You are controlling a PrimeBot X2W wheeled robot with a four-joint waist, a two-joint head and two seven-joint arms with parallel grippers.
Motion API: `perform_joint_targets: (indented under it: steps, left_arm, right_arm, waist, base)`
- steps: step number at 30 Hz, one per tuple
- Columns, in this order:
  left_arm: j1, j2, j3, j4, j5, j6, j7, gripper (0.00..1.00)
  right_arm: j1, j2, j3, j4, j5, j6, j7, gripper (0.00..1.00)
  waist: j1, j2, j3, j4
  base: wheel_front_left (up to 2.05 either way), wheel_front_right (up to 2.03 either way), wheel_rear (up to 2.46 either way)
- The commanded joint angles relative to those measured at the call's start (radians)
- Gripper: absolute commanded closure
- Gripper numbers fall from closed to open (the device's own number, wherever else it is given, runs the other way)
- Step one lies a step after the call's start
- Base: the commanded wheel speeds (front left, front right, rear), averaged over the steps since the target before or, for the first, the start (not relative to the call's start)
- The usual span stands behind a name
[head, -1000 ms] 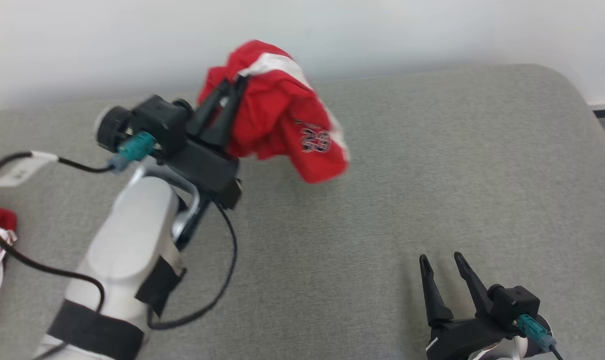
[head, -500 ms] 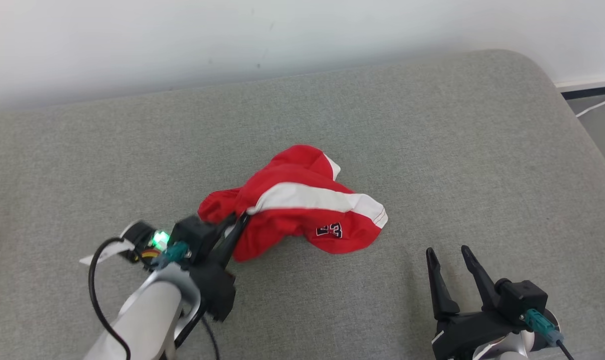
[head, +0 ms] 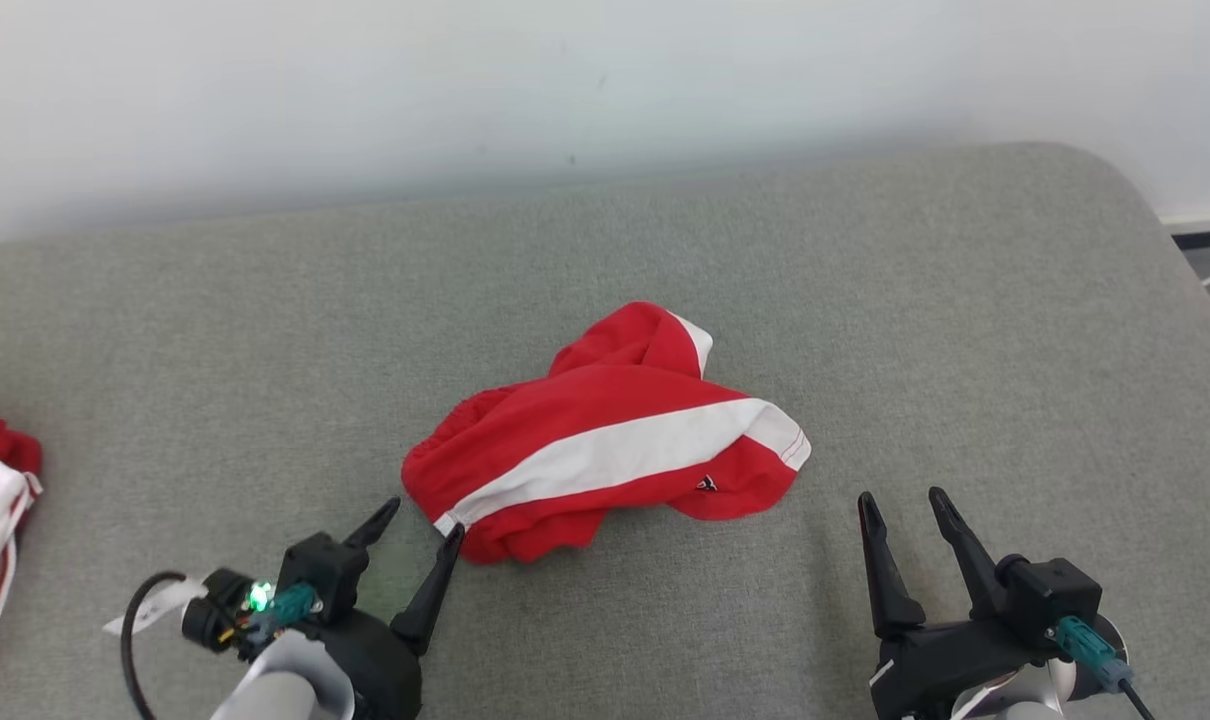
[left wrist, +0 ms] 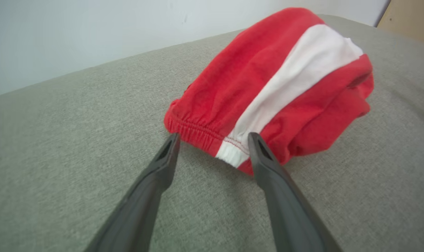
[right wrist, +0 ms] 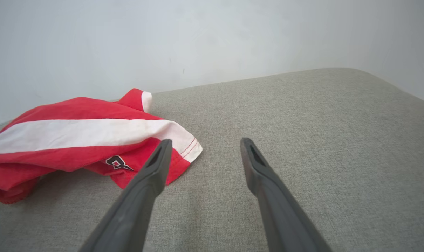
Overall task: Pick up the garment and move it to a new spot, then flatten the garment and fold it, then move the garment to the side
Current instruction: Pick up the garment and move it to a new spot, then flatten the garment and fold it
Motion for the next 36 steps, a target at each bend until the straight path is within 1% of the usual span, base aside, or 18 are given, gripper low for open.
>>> perform_joint_targets:
  steps: [1, 2, 5, 9, 12, 15, 18, 21, 24, 30, 34, 35, 36]
  left_arm:
    - [0.03, -0.002, 0.015, -0.01, -0.004, 0.005, -0.001, 0.0]
    - [0.067, -0.011, 0.041, -0.03, -0.002, 0.014, -0.001, 0.0]
    - [0.114, -0.026, 0.076, -0.058, 0.007, 0.026, -0.001, 0.0]
    - [0.182, -0.051, 0.148, -0.112, 0.014, 0.068, -0.001, 0.0]
    - [0.232, -0.068, 0.201, -0.153, 0.017, 0.085, -0.001, 0.0]
    - [0.28, -0.09, 0.245, -0.186, 0.021, 0.09, -0.001, 0.0]
    - [0.306, -0.099, 0.27, -0.205, 0.026, 0.092, -0.001, 0.0]
    - [0.332, -0.115, 0.296, -0.22, 0.035, 0.085, -0.001, 0.0]
    - [0.33, -0.123, 0.323, -0.225, 0.022, 0.071, -0.001, 0.0]
    - [0.278, -0.134, 0.325, -0.196, -0.016, 0.038, -0.001, 0.0]
    - [0.233, -0.135, 0.302, -0.155, -0.199, 0.01, -0.001, 0.0]
    - [0.216, -0.135, 0.281, -0.142, -0.206, 0.003, -0.001, 0.0]
    - [0.206, -0.135, 0.27, -0.126, -0.244, -0.003, -0.001, 0.0]
  right_arm:
    - [0.017, -0.006, 0.002, 0.002, -0.007, 0.0, 0.0, 0.0]
    - [0.021, -0.007, 0.003, 0.003, -0.009, 0.0, 0.0, 0.0]
    - [0.03, -0.011, 0.0, 0.002, -0.013, 0.0, 0.0, 0.0]
    - [0.038, -0.01, -0.008, -0.001, -0.019, 0.0, 0.0, 0.0]
    - [0.042, -0.006, -0.011, 0.0, -0.023, 0.0, 0.0, 0.0]
    - [0.047, -0.004, -0.013, -0.001, -0.028, 0.0, 0.0, 0.0]
    - [0.054, -0.003, -0.015, -0.002, -0.029, 0.0, 0.0, 0.0]
    - [0.057, -0.003, -0.016, -0.004, -0.03, 0.0, 0.0, 0.0]
    - [0.055, -0.005, -0.016, -0.008, -0.034, 0.0, 0.0, 0.0]
    - [0.037, -0.01, -0.007, -0.006, -0.034, 0.0, 0.0, 0.0]
    - [0.025, -0.016, -0.002, -0.008, -0.033, 0.0, 0.0, 0.0]
    - [0.019, -0.018, -0.004, -0.009, -0.033, 0.0, 0.0, 0.0]
    - [0.015, -0.019, -0.003, -0.011, -0.033, 0.0, 0.0, 0.0]
  waist:
    - [0.0, 0.0001, -0.027, 0.014]
    - [0.0, 0.0001, -0.045, 0.019]
    - [0.0, 0.0001, -0.071, 0.029]
    - [0.0, 0.0001, -0.091, 0.036]
    - [0.0, 0.0001, -0.103, 0.041]
    - [0.0, 0.0001, -0.112, 0.045]
    - [0.0, 0.0001, -0.115, 0.046]
    - [0.0, 0.0001, -0.112, 0.046]
    - [0.0, 0.0001, -0.102, 0.043]
    - [0.0, 0.0001, -0.072, 0.018]
    - [0.0, 0.0001, -0.043, -0.009]
    - [0.0, 0.0001, -0.035, -0.014]
    - [0.0, 0.0001, -0.025, -0.022]
  base:
    - [0.0, 0.0, 0.0]
    - [0.0, 0.0, 0.0]
    - [0.0, 0.0, 0.0]
    - [0.0, 0.0, 0.0]
    - [0.0, 0.0, 0.0]
    - [0.0, 0.0, 0.0]
    - [0.0, 0.0, 0.0]
    - [0.0, 0.0, 0.0]
    - [0.0, 0.0, 0.0]
    - [0.0, 0.0, 0.0]
    - [0.0, 0.0, 0.0]
    - [0.0, 0.0, 0.0]
    - [0.0, 0.0, 0.0]
